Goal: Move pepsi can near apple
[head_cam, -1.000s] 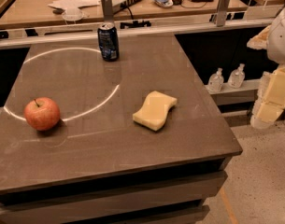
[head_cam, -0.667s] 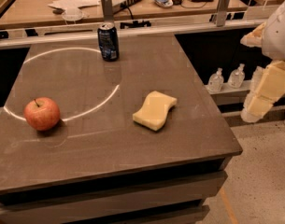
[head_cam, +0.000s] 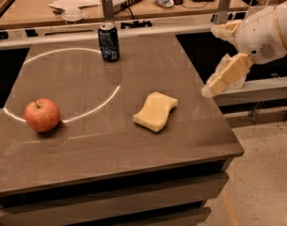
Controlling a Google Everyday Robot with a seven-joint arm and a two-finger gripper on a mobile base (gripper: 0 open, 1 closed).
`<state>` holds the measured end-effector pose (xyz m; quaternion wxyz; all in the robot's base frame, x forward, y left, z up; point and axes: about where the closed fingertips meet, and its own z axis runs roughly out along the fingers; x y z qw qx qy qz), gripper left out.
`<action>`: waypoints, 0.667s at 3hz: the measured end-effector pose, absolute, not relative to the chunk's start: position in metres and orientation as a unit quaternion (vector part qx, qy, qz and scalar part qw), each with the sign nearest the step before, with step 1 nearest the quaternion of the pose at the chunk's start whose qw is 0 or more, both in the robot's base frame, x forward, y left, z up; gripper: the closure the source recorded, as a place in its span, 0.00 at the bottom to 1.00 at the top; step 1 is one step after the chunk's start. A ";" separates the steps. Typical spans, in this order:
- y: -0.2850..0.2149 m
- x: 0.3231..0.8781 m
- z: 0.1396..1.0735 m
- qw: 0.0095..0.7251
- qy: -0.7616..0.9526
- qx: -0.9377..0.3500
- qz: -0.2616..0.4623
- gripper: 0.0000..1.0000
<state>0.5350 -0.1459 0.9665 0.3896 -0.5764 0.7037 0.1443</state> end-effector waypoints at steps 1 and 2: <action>-0.115 0.563 0.970 0.442 0.669 -0.571 0.176 0.00; -0.115 0.563 0.970 0.442 0.669 -0.571 0.176 0.00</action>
Offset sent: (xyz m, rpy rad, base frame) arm 0.0210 0.0228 0.0027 0.0891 -0.0487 0.0322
